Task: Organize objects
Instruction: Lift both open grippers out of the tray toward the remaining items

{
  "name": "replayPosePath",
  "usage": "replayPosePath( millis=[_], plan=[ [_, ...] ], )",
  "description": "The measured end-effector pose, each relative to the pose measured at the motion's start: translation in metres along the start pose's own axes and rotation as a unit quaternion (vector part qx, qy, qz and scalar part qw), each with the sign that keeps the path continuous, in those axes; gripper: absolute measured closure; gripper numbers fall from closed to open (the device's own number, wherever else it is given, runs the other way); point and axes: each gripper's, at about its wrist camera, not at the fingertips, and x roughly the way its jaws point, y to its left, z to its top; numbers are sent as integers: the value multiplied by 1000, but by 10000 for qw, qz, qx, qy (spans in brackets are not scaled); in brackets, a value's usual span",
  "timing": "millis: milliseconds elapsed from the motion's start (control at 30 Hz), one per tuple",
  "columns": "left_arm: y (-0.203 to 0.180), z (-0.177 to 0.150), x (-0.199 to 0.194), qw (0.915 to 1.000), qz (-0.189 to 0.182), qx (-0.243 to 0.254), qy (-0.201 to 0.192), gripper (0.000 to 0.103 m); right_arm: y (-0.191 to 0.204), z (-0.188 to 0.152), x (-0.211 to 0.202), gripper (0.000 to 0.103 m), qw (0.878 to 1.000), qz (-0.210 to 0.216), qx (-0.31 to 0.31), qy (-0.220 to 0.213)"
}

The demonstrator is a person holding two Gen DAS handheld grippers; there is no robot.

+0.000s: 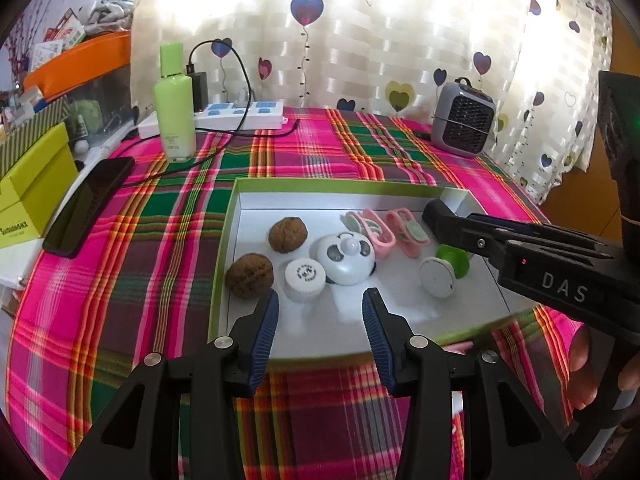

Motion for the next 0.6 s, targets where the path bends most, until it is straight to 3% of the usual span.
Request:
replayPosePath(
  millis=[600],
  plan=[
    [-9, -22, -30, 9999, -1, 89, -145, 61, 7, -49, -40, 70, 9995, -173, 114, -231]
  ],
)
